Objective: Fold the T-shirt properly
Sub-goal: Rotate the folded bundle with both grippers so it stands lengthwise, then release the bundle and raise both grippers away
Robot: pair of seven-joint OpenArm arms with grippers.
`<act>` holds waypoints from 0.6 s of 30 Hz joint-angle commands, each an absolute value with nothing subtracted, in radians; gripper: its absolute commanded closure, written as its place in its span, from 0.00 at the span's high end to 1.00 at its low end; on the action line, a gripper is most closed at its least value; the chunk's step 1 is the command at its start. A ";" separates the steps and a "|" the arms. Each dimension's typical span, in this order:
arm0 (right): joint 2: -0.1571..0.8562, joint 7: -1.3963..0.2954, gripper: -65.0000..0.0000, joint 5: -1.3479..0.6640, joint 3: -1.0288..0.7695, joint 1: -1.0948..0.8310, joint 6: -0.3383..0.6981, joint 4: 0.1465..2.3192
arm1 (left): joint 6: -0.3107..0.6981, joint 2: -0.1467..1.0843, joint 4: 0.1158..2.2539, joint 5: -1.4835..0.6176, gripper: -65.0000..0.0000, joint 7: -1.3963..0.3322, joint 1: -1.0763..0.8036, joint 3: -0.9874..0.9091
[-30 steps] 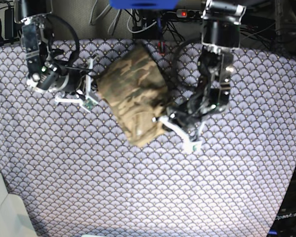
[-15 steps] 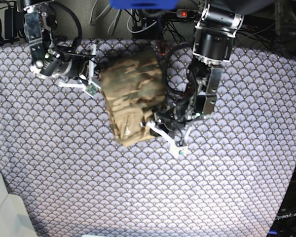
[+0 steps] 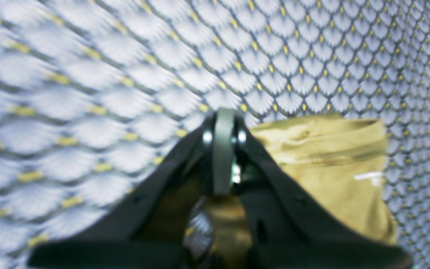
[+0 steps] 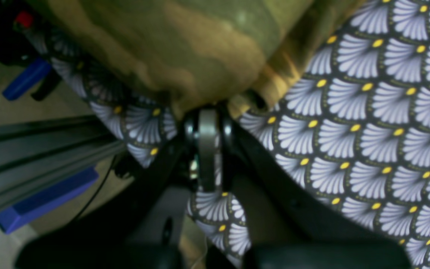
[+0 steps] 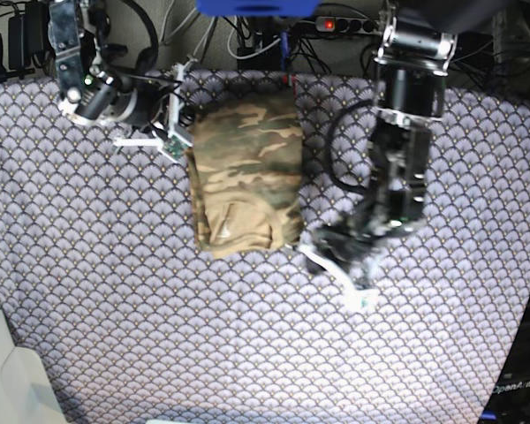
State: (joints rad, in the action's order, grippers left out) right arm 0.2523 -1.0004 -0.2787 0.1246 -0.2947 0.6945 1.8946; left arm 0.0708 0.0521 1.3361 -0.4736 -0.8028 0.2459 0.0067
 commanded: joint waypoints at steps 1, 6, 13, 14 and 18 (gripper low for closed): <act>0.260 -0.983 0.00 -0.294 0.122 -0.302 0.698 1.913 | 0.073 0.056 1.380 -0.483 0.00 -0.814 0.245 -0.030; 0.260 -0.977 0.00 -0.294 0.122 -0.311 0.698 1.913 | 0.073 0.101 1.497 -0.476 0.00 -0.891 0.137 -0.185; 0.280 -0.970 0.00 -0.292 0.062 -0.303 0.698 1.913 | 0.079 0.185 1.679 -0.483 0.00 -0.947 -0.091 -0.363; 0.280 -0.960 0.00 -0.292 0.050 -0.303 0.698 1.913 | 0.081 0.193 1.704 -0.483 0.00 -0.952 -0.125 -0.383; 0.294 -0.946 0.00 -0.291 0.036 -0.300 0.698 1.908 | 0.082 0.197 1.790 -0.476 0.00 -0.951 -0.243 -0.453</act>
State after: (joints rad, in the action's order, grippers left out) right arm 0.2878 -0.9619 -0.2760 0.0391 -0.3058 0.6945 1.8950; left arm 0.0792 0.1848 1.7683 -0.4667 -0.9695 -0.2550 -0.4477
